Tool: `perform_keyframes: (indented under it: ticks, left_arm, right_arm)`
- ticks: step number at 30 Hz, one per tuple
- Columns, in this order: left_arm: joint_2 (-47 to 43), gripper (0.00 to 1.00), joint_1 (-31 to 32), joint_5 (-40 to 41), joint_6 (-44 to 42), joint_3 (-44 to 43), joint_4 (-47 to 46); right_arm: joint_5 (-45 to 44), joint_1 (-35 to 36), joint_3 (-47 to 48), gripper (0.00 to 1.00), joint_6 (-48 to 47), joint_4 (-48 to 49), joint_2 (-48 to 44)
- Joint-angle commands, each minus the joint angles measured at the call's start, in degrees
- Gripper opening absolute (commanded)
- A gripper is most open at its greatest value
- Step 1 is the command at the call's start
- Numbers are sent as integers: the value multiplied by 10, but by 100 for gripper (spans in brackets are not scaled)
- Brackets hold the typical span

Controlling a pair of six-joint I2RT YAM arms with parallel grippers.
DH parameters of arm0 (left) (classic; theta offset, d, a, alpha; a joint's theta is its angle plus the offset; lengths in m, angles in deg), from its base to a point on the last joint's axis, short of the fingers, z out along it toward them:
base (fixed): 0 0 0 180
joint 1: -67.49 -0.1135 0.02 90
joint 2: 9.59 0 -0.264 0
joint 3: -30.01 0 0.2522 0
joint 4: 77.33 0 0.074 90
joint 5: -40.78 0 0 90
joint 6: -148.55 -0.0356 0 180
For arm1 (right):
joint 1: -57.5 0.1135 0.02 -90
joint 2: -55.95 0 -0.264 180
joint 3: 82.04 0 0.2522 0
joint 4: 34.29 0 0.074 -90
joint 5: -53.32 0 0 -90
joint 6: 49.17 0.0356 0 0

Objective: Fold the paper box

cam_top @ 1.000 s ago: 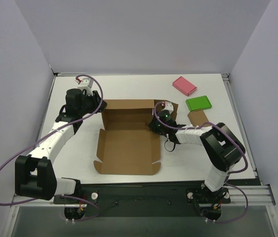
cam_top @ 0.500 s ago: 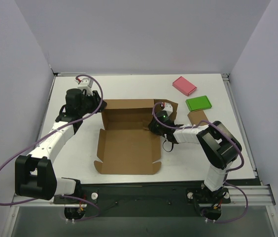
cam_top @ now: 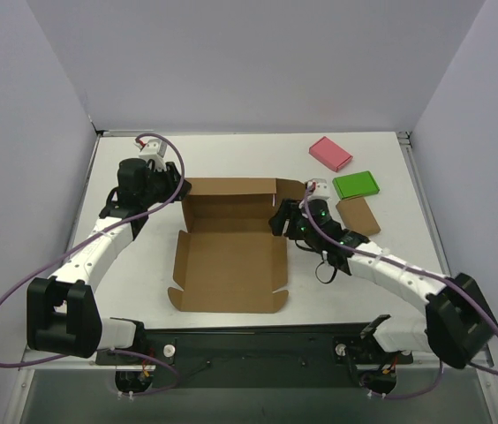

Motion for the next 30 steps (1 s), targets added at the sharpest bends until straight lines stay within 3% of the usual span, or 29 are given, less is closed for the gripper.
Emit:
perform_keyframes:
  ticks: [1, 7, 13, 16, 20, 27, 30]
  left_arm:
    - [13, 45, 3, 2, -19, -2, 51]
    - [10, 45, 5, 5, -19, 0, 51]
    - [6, 45, 8, 13, -26, 0, 56]
    - [5, 45, 9, 16, -26, 0, 56]
    - [7, 45, 11, 16, -27, -1, 56]
    - [6, 45, 12, 19, -29, -2, 58]
    - [6, 45, 12, 17, -29, -2, 58]
  right_arm:
    - [8, -17, 5, 65, -50, -92, -113]
    - [63, -127, 77, 69, -73, -151, -145]
    - [-6, -224, 107, 66, -44, -151, -98]
    - [2, -250, 109, 66, -55, -135, -50]
    - [102, -266, 101, 67, -82, -74, 18]
    - [244, -270, 28, 68, -91, 37, 12]
    - [346, -271, 24, 68, -108, 71, 29]
